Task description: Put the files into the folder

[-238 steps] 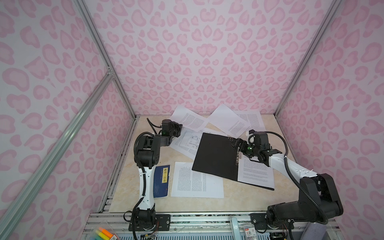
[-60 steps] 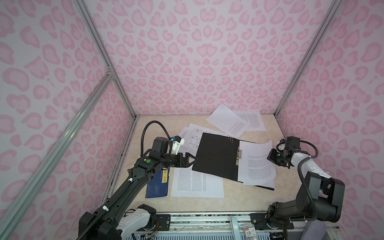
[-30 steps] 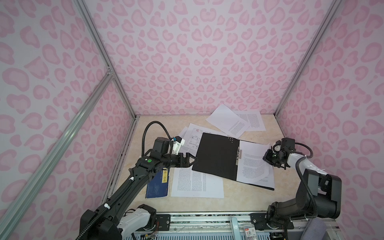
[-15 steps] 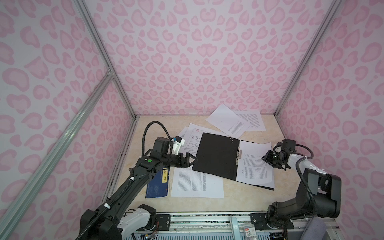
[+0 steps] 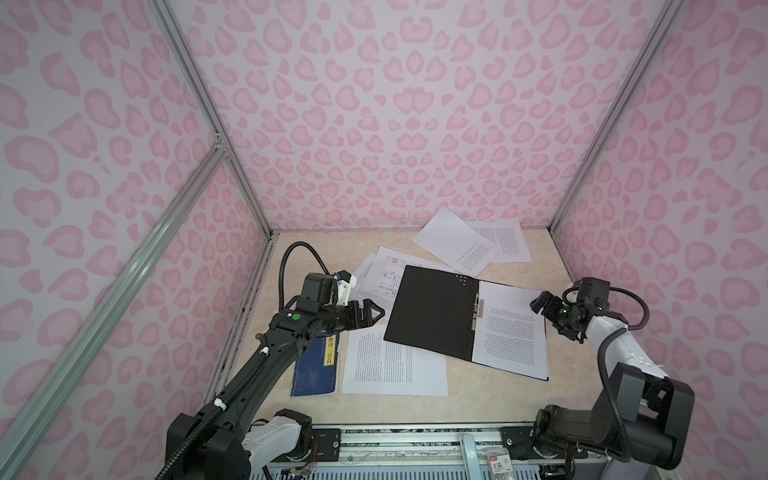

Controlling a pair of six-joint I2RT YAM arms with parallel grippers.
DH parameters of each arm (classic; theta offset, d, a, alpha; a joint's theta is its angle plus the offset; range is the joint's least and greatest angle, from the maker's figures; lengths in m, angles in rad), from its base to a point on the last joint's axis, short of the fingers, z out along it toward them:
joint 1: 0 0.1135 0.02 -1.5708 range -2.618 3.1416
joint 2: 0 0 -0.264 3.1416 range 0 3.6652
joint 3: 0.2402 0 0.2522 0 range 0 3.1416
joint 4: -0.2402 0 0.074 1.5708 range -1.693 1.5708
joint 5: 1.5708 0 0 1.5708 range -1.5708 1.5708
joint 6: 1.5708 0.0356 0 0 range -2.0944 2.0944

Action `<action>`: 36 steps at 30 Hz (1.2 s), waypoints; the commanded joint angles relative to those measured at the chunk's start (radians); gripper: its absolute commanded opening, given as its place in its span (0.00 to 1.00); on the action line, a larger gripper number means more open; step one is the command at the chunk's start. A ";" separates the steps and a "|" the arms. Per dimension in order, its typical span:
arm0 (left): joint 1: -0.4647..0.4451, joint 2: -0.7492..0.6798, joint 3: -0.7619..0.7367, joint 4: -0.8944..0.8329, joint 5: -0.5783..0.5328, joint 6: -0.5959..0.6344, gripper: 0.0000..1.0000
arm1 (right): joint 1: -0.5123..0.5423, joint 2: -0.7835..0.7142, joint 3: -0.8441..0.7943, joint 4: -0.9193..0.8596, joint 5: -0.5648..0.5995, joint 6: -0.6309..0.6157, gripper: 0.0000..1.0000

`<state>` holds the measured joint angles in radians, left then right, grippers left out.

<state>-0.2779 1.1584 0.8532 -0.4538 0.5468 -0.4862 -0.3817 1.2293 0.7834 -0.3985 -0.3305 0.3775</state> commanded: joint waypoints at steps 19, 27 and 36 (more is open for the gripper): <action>0.011 0.407 0.168 0.277 0.048 -0.293 0.99 | 0.298 0.650 0.448 0.331 -0.160 0.246 0.83; 0.014 0.480 0.208 0.259 0.085 -0.255 0.99 | 0.355 0.848 0.558 0.416 -0.158 0.457 0.78; 0.051 0.547 0.247 0.264 0.160 -0.252 0.98 | 0.434 0.887 0.608 0.385 -0.080 0.629 0.75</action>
<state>-0.2379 1.6939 1.0882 -0.2081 0.6655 -0.7540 0.0383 2.1040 1.3815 -0.0208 -0.4438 0.9234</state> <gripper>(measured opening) 0.979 0.751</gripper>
